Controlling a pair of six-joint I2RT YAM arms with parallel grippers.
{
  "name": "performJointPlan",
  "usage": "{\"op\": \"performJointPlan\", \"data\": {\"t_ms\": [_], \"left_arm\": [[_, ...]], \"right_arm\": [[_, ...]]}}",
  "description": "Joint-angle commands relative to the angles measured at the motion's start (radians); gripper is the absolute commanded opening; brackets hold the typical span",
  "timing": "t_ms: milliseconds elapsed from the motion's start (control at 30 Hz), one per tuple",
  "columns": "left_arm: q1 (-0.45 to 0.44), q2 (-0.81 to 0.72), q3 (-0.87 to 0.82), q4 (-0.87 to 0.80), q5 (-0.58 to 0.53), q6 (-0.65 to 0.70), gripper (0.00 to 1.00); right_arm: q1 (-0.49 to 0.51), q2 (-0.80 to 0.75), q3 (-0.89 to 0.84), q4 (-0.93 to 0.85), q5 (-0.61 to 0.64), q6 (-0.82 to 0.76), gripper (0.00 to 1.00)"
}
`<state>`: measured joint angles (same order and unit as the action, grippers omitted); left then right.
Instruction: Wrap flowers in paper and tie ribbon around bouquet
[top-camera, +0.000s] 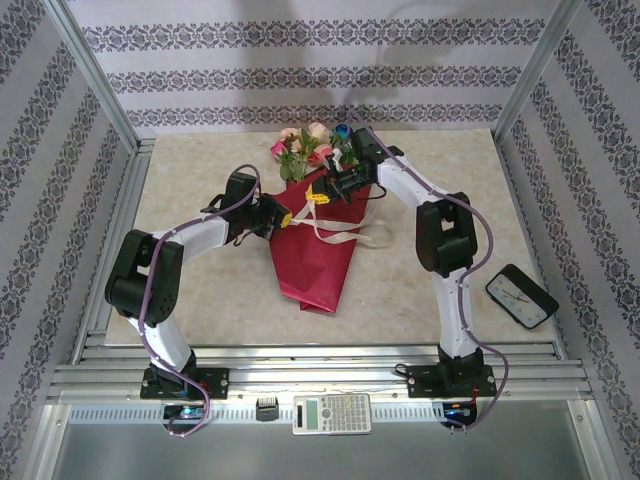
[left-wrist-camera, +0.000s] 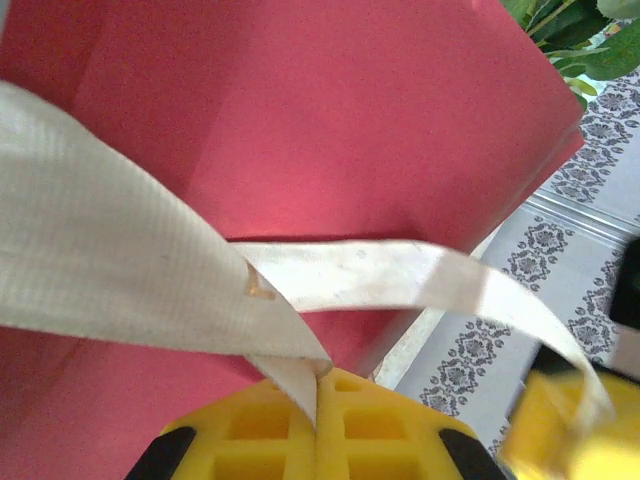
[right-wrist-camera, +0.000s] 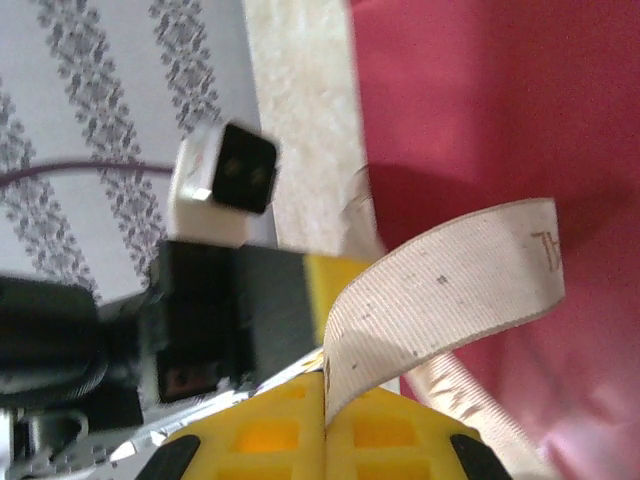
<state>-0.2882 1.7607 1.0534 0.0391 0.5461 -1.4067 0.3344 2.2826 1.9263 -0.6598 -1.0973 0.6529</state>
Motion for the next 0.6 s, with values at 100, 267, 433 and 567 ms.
{"op": "performJointPlan", "data": {"t_ms": [100, 267, 433, 567], "left_arm": [[-0.007, 0.049, 0.074, 0.002, 0.000, 0.087, 0.00], [-0.005, 0.111, 0.146, -0.060, -0.007, 0.156, 0.00], [0.001, 0.166, 0.207, -0.097, -0.017, 0.223, 0.10], [0.001, 0.193, 0.279, -0.181, -0.015, 0.295, 0.36]], "right_arm": [[-0.016, 0.111, 0.129, -0.110, 0.003, 0.037, 0.00], [0.004, 0.181, 0.217, -0.192, -0.016, -0.003, 0.00], [0.017, 0.201, 0.232, -0.205, -0.001, -0.006, 0.00], [0.026, 0.210, 0.239, -0.229, 0.008, -0.019, 0.00]]}}
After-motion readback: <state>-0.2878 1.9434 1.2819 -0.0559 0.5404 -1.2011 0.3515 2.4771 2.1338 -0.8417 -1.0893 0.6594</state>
